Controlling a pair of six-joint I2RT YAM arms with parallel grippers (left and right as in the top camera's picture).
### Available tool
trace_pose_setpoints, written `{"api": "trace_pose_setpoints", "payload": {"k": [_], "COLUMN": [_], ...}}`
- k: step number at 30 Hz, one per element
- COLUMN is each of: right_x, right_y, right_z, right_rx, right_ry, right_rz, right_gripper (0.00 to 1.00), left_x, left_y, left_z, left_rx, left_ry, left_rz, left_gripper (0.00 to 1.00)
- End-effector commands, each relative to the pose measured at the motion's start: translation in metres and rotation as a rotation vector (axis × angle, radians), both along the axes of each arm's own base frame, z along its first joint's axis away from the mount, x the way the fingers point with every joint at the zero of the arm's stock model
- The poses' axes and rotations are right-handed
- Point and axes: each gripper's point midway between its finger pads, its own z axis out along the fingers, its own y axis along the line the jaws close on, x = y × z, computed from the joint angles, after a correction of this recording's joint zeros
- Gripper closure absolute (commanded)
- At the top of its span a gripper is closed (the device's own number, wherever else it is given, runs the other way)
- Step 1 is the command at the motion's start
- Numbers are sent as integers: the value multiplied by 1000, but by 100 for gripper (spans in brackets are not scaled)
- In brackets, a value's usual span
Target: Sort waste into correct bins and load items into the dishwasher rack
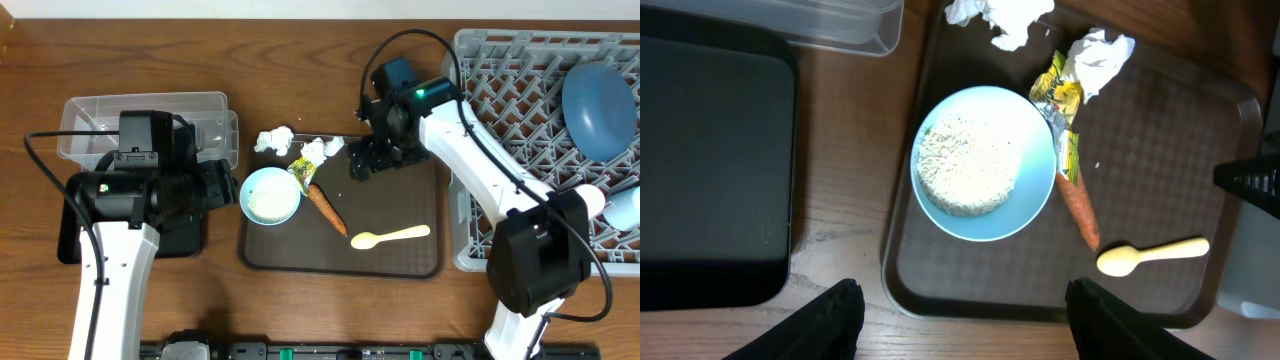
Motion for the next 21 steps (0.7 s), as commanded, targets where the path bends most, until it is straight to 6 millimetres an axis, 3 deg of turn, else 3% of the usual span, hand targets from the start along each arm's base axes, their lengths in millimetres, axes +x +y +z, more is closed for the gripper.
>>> {"api": "trace_pose_setpoints", "payload": {"k": [1, 9, 13, 17, 21], "right_x": [-4, -5, -9, -16, -23], "right_y": [2, -15, -17, -21, -24], "right_z": [-5, -9, -10, -10, -10], "right_rx": [-6, -102, -110, -125, -140], "right_ry": [24, 28, 45, 77, 110], "right_rz": [-10, -66, -66, -86, -105], "right_gripper": [1, 1, 1, 1, 1], "left_x": [3, 29, 60, 96, 129], "left_y": [3, -5, -19, -21, -35], "left_z": [0, -1, -10, -26, -46], "left_rx": [14, 14, 27, 165, 224], "left_ry": [-7, -69, -114, -168, -221], "left_rz": [4, -26, -68, -82, -125], "left_gripper": [32, 32, 32, 32, 32]}}
